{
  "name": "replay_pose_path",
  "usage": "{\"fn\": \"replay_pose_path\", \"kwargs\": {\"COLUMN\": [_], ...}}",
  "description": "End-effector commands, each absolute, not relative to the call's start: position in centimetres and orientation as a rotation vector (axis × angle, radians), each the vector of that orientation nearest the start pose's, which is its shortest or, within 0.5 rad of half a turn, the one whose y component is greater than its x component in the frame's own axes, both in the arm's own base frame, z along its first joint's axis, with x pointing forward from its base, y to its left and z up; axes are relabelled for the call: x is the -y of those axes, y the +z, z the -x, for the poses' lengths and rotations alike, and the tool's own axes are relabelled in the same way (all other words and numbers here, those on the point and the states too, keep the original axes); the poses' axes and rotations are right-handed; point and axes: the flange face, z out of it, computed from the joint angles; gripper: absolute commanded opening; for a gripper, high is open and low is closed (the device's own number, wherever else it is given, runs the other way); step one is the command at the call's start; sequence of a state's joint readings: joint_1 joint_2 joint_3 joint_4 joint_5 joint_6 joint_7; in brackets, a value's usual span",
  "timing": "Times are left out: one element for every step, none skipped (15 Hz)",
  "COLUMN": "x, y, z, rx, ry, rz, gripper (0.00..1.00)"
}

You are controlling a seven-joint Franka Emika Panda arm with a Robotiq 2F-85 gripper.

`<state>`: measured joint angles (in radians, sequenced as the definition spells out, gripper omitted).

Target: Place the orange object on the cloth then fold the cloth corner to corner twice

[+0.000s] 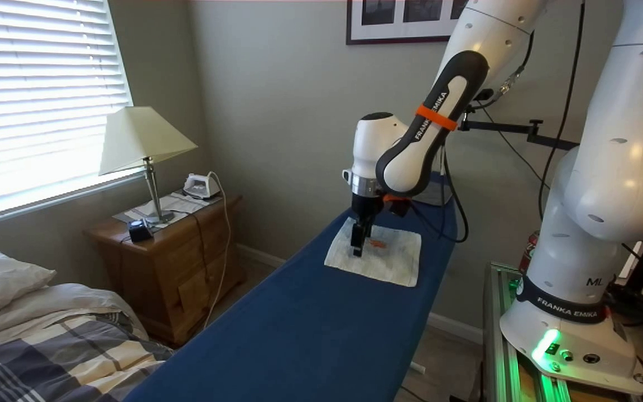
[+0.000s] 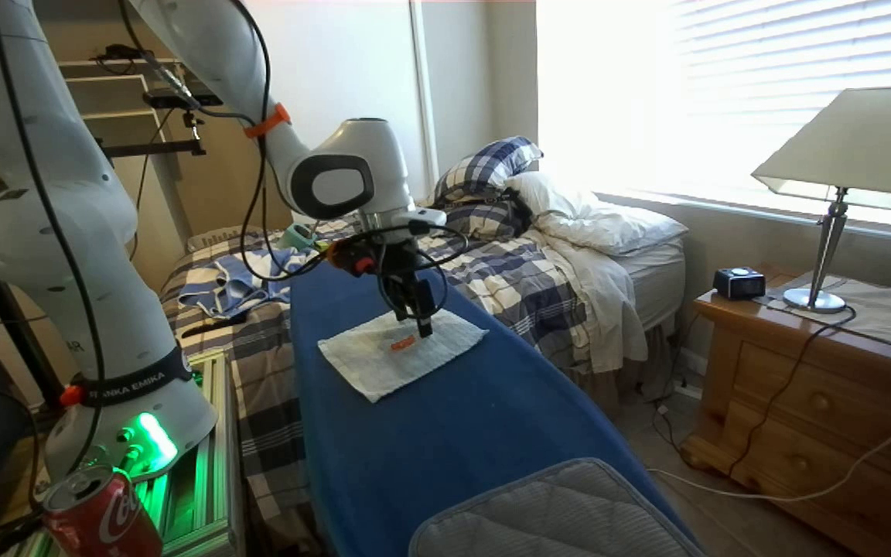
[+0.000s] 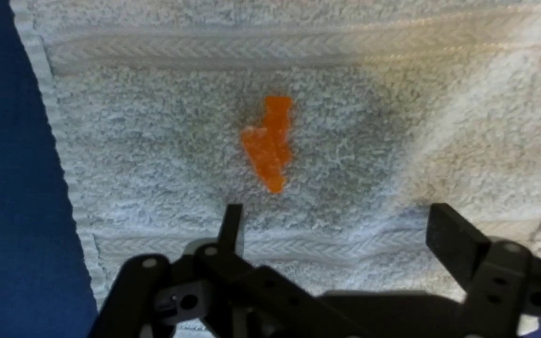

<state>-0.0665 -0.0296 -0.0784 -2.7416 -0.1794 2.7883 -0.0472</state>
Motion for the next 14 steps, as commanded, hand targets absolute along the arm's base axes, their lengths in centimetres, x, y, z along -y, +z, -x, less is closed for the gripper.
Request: {"fn": "replay_pose_path", "kwargs": {"x": [6.2,6.5,9.6,10.6,12.1,13.5,14.9,15.9,16.6,17.1,17.4,17.4,17.3,17.2], "y": [25.0,25.2,26.9,27.3,27.9,28.5,28.9,29.4,29.7,29.9,30.0,30.0,30.0,29.9], "z": [-39.9,-39.9,-39.9,-40.0,-40.3,-40.4,-40.7,-40.9,-41.1,-41.3,-41.5,-41.7,-42.0,-42.3], "rx": [-0.004,-0.06,-0.127,-0.186,-0.239,-0.297,-0.354,-0.4,-0.432,-0.46,-0.479,-0.494,-0.506,-0.517], "ry": [-0.197,-0.221,-0.258,-0.284,-0.31,-0.332,-0.356,-0.378,-0.388,-0.399,-0.397,-0.397,-0.392,-0.386], "rz": [3.202,3.195,3.202,3.2,3.2,3.199,3.191,3.184,3.177,3.17,3.16,3.149,3.136,3.125], "gripper": [1.0,1.0,1.0,1.0,1.0,1.0,1.0,1.0,1.0,1.0,1.0,1.0,1.0,1.0]}}
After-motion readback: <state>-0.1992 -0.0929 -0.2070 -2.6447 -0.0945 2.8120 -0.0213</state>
